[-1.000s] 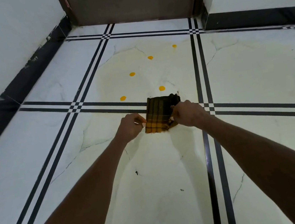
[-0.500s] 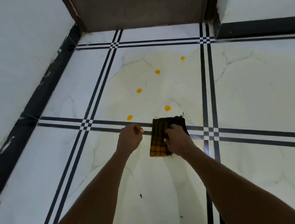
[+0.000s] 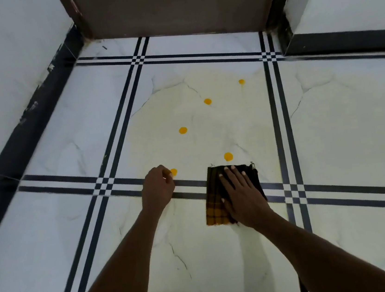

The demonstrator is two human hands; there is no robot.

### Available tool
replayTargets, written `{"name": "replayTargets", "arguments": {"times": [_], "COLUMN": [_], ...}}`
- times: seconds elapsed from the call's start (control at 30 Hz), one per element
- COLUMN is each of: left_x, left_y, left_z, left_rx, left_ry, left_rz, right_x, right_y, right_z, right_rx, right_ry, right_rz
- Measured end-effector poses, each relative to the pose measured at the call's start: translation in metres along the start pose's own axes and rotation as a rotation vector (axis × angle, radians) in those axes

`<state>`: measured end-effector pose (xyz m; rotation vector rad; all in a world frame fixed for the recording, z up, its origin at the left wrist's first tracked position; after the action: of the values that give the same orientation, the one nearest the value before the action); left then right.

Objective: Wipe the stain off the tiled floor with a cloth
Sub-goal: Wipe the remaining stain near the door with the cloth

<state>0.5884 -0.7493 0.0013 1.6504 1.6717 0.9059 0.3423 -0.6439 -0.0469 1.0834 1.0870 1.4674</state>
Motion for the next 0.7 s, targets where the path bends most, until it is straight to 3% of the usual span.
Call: {"name": "replayTargets", "arguments": {"times": [0.27, 0.57, 0.7], "left_x": [-0.091, -0.119, -0.142], "left_y": [-0.032, -0.056, -0.053], "left_z": [0.008, 0.010, 0.030], "left_rx": [-0.090, -0.207, -0.243], "left_ry": [-0.200, -0.253, -0.344], "left_rz": [-0.143, -0.142, -0.142], "right_x": [-0.034, -0.136, -0.198], "right_y": [-0.020, 0.004, -0.002], "right_z": [-0.030, -0.105, -0.073], "right_rx": [0.009, 0.034, 0.011], "right_ry": [-0.098, -0.205, -0.169], "right_rz": [-0.297, -0.207, -0.246]}}
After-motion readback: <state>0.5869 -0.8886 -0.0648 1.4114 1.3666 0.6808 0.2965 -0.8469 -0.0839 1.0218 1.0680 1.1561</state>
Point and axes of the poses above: each hand's wrist, its own x-axis away from the middle knuckle, its own y-axis out of the back of the hand, z = x × y, the point moved 2 cm from there along -x, towards the middle knuckle, and after that the axes turned 7 degrees about -z, right-handed, at the moved point
